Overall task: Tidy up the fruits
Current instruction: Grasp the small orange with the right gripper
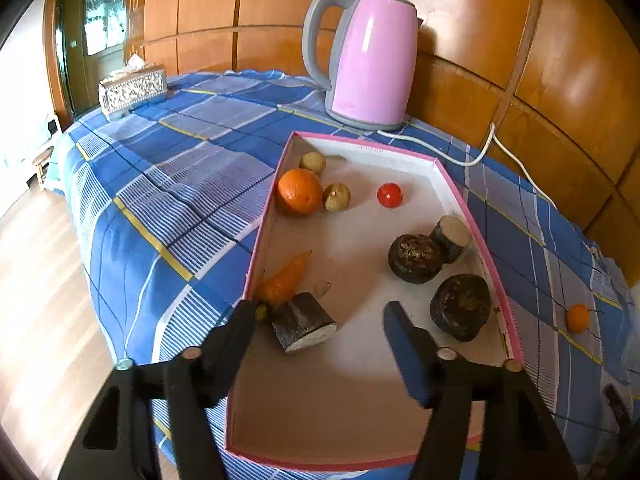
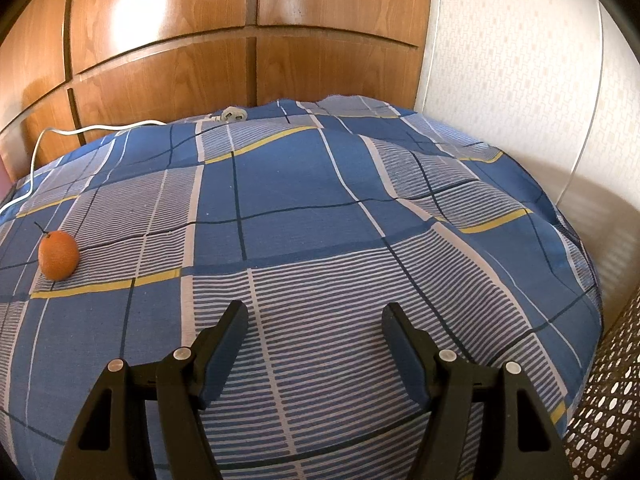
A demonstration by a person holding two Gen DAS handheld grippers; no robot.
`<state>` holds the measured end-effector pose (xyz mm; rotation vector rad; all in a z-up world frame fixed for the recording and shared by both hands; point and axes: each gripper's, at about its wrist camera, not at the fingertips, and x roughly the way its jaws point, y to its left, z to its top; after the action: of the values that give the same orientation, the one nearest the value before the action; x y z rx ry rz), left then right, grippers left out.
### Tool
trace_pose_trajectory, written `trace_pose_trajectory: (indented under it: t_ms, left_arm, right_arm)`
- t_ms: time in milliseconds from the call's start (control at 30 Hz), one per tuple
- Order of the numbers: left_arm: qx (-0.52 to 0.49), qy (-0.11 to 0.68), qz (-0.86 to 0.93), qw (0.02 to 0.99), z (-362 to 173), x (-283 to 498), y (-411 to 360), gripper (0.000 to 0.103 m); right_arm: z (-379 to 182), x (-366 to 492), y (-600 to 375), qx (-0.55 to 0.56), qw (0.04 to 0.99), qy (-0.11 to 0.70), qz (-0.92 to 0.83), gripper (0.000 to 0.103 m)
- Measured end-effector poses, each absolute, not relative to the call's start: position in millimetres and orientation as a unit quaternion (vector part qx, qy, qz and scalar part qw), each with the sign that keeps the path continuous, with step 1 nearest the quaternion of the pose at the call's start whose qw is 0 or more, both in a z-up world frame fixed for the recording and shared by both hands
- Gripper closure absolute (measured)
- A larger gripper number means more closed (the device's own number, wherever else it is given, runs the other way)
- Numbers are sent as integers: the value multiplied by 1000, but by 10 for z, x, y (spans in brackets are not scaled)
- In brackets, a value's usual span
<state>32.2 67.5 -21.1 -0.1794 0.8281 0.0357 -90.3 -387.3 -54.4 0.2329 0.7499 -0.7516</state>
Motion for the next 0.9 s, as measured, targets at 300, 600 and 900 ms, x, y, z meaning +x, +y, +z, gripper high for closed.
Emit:
trace_pose_trajectory:
  t_ms: [300,600,900]
  left_arm:
    - [-76,382,33,921,-156,237,658,18]
    - [-89,385,38,918,-178,199,741,15]
    - [-92,389,32,916,-192,214,748,12]
  right_arm:
    - [-417,-755,-3798,121,861,393,-301,33]
    - [-275,-349,-3286,112,895,408,-141,33]
    - [-261,223,-2992,79,896,423,-104,33]
